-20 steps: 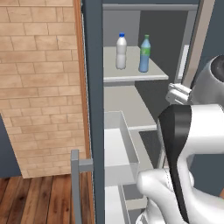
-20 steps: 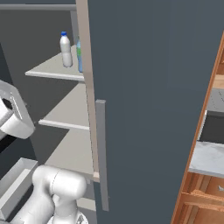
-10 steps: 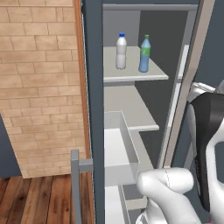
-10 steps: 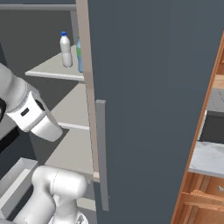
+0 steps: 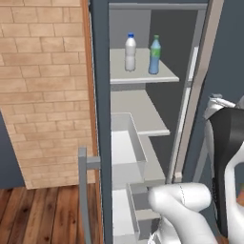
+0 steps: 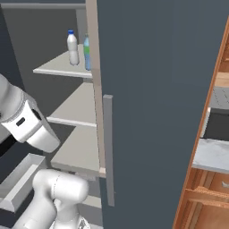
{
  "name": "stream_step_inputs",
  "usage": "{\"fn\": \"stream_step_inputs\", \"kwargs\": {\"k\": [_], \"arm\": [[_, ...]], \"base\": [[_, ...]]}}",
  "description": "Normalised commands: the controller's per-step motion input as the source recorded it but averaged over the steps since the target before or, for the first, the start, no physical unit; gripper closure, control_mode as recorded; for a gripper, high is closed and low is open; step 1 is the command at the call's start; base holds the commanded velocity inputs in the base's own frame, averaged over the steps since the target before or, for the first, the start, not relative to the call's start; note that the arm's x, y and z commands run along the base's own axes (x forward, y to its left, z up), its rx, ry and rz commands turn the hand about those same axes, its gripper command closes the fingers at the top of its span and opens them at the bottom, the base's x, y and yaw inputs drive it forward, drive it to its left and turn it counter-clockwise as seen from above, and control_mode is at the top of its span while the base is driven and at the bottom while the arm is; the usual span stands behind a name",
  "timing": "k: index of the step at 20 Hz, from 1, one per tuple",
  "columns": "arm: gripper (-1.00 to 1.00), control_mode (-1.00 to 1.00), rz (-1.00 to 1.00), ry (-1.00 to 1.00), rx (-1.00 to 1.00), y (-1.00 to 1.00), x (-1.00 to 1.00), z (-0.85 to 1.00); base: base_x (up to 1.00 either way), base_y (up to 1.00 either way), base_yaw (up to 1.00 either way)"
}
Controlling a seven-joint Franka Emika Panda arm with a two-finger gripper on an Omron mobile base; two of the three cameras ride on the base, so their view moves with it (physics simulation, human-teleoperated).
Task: Take the bottled waters from the counter and place them in the freezer to freeze. Close the freezer door after placing the bottles.
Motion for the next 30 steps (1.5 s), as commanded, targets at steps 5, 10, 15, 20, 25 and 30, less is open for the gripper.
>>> {"fn": "stream_step_inputs", "kwargs": {"k": [5,10,15,20,25,30], "arm": [[-1.00,1.00,0.00,0.00,0.00,0.00,0.00,0.00],[-1.00,1.00,0.00,0.00,0.00,0.00,0.00,0.00],[-1.00,1.00,0.00,0.00,0.00,0.00,0.00,0.00],[-1.00,1.00,0.00,0.00,0.00,0.00,0.00,0.00],[-1.00,1.00,0.00,0.00,0.00,0.00,0.00,0.00],[-1.00,1.00,0.00,0.00,0.00,0.00,0.00,0.00]], "base": [[-0.79,0.20,0.00],[-0.66,0.18,0.00],[-0.35,0.19,0.00],[-0.18,0.22,0.00],[0.00,0.51,0.00],[0.00,0.63,0.00]]}}
